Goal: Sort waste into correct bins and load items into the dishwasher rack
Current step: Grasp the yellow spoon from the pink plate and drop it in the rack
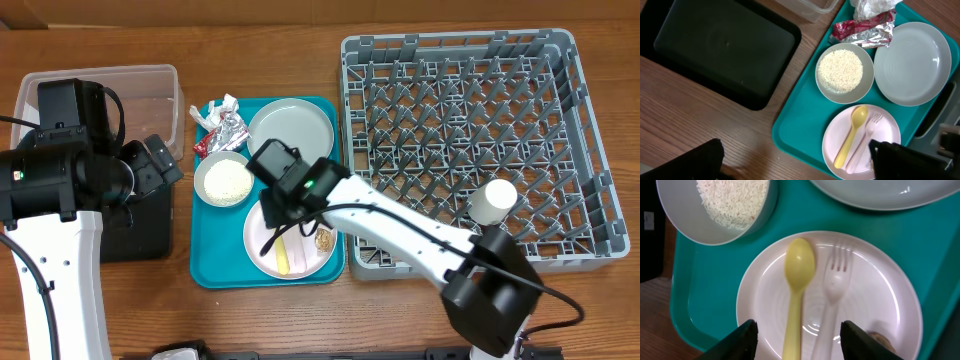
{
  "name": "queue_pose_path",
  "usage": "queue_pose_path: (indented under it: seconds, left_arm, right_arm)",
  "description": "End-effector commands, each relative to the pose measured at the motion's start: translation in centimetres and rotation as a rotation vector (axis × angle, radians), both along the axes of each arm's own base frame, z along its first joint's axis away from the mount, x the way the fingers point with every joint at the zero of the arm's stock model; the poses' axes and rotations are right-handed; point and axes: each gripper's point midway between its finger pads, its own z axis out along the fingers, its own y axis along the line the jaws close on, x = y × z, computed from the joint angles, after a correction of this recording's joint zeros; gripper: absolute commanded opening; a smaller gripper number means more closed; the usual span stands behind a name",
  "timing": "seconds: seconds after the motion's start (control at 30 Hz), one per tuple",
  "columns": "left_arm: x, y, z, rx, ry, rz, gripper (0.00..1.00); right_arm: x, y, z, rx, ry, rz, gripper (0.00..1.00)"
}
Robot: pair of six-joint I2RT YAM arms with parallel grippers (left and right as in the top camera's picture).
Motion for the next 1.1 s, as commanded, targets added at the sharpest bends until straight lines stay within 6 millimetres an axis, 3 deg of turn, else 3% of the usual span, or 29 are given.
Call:
queue_pose_path:
  seconds: [0.0,0.13,0.3,0.47,0.57,0.63,0.73,0.83,1.03,1.07]
  left_arm:
    - [0.1,0.5,0.7,0.023,-0.022,0.002,1.00]
    - [0.1,0.5,0.7,0.023,-0.022,0.002,1.00]
    - [0.1,0.5,0.7,0.023,-0.022,0.001,1.00]
    - [0.1,0.5,0.7,0.023,-0.022,0.002,1.00]
    - [0.1,0.5,0.7,0.023,-0.022,0.002,1.00]
    - [0.1,0.5,0.7,0.023,-0.022,0.001,1.00]
    - [0.1,0.5,0.7,0.023,-0.022,0.002,1.00]
    - [0.1,0.5,0.7,0.023,-0.022,0.002,1.00]
    - [0.1,0.5,0.7,0.023,-0.022,0.002,1.00]
    - [0.1,0.5,0.7,0.023,-0.022,0.002,1.00]
  right_arm:
    - [-0.3,1.3,-1.6,-0.017,-0.001,-0.010,0.57]
    - [-0.2,2.4,-4.9,-0.054,-0.013,0.004,0.57]
    - [-0.7,1.8,-7.5,-0.111,0.024,-0.009,0.56]
    - [-1.1,1.7,-7.8,-0.123,0.036,-0.005,0.39]
    - [-1.0,1.5,-7.8,-0.133,0.029,-0.008,0.22]
    - [-0.8,1.4,-7.5,-0.140,0.020,-0.011,0.18]
    - [-0.5,1.3,-6.4,-0.149,0.006,-0.017,0.16]
    - [0.4,0.8,-3.9,-0.173,-0.048,-0.030,0.15]
    - [1.9,0.8,4.1,-0.120,-0.165,-0.024,0.15]
    - [2.4,0.4,6.8,-0.094,-0.209,-0.019,0.15]
